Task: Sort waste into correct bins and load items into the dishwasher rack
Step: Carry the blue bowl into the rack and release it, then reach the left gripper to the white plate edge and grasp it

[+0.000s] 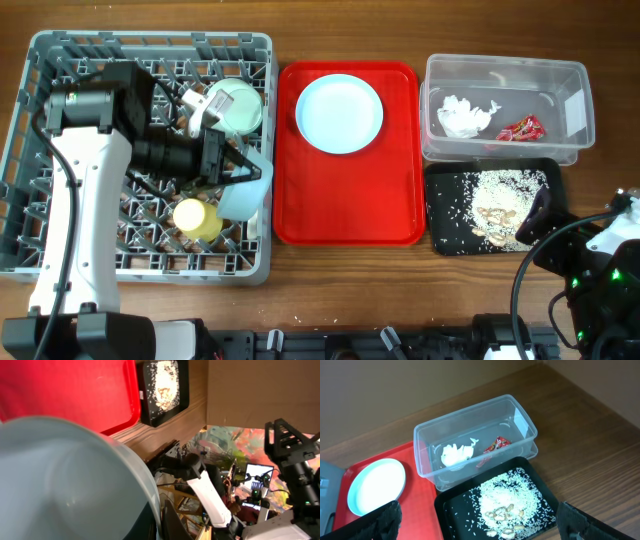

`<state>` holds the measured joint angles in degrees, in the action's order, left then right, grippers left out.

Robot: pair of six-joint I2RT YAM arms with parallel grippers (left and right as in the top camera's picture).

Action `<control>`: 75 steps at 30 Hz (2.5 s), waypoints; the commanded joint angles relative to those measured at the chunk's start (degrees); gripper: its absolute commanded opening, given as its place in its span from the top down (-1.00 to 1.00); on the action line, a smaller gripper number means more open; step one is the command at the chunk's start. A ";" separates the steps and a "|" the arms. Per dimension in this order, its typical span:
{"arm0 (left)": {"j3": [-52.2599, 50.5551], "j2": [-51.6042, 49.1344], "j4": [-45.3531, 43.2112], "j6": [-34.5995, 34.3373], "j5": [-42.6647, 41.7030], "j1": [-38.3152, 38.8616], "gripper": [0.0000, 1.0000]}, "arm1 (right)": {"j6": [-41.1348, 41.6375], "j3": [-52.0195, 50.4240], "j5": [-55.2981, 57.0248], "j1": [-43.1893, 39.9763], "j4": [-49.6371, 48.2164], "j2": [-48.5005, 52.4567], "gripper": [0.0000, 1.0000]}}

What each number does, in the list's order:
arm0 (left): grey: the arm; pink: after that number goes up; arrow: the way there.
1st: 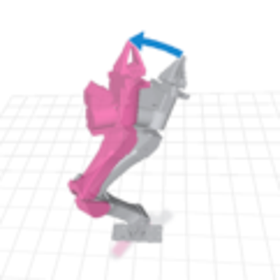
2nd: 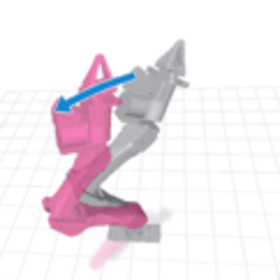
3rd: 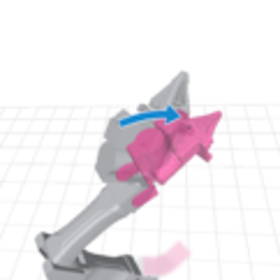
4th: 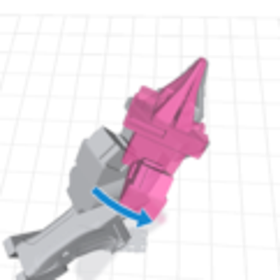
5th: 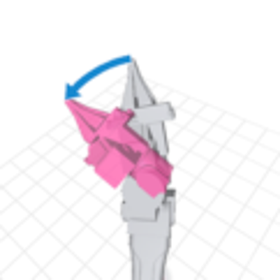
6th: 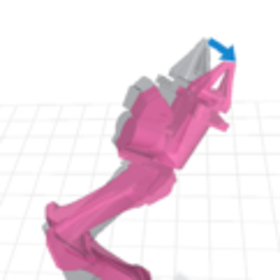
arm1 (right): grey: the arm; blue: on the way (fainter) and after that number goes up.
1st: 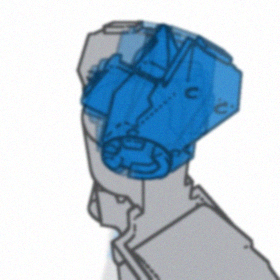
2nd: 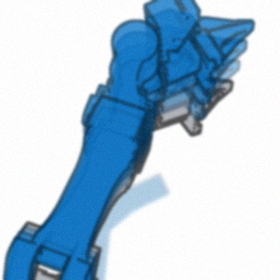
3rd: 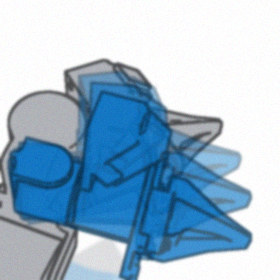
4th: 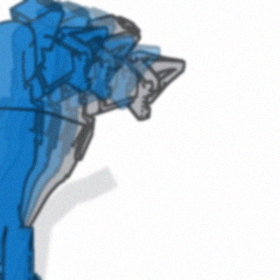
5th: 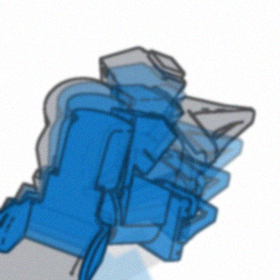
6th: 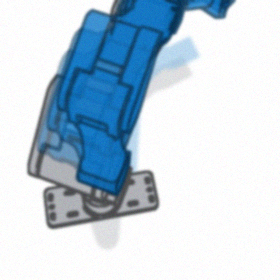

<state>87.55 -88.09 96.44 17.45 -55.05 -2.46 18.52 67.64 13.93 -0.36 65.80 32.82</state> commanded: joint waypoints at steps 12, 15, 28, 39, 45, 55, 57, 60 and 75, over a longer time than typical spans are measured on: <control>-14.82 -1.68 -13.44 7.87 -11.58 -11.32 0.92 | -0.35 -0.15 -0.28 0.07 -0.13 -0.13 -0.99; -14.82 -6.80 -19.02 2.91 -11.58 -11.32 0.92 | -0.37 -0.15 -0.28 0.07 -0.13 -0.13 -0.99; -14.40 -18.18 -23.65 1.09 -9.40 -26.88 -1.00 | -0.37 -0.15 -0.28 0.07 -0.13 -0.13 -0.99; 11.98 -11.17 -3.78 -11.43 -0.09 -32.96 -0.99 | -0.35 -0.15 -0.28 0.07 -0.11 -0.13 -0.99; 12.22 -2.97 -7.37 -15.45 2.16 -19.50 -1.00 | -0.35 -0.15 -0.28 0.07 -0.13 -0.13 -0.99; 11.67 -12.22 -41.11 -37.11 31.63 23.04 0.06 | -0.35 -0.15 -0.28 0.07 -0.13 -0.13 -1.00; 11.67 -16.33 -46.34 -39.39 44.19 30.47 0.10 | -0.37 -0.15 -0.28 0.07 -0.13 -0.13 -1.00; 11.67 -23.41 -54.14 -39.39 52.54 38.32 0.09 | -0.35 -0.15 -0.28 0.07 -0.13 -0.13 -0.99; 11.67 -45.44 -64.30 -39.34 57.22 42.36 0.16 | -0.35 -0.15 -0.28 0.07 -0.13 -0.13 -0.99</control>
<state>99.29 -131.15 31.55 -21.39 -1.83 40.23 18.52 67.61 13.93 -0.36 65.84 32.82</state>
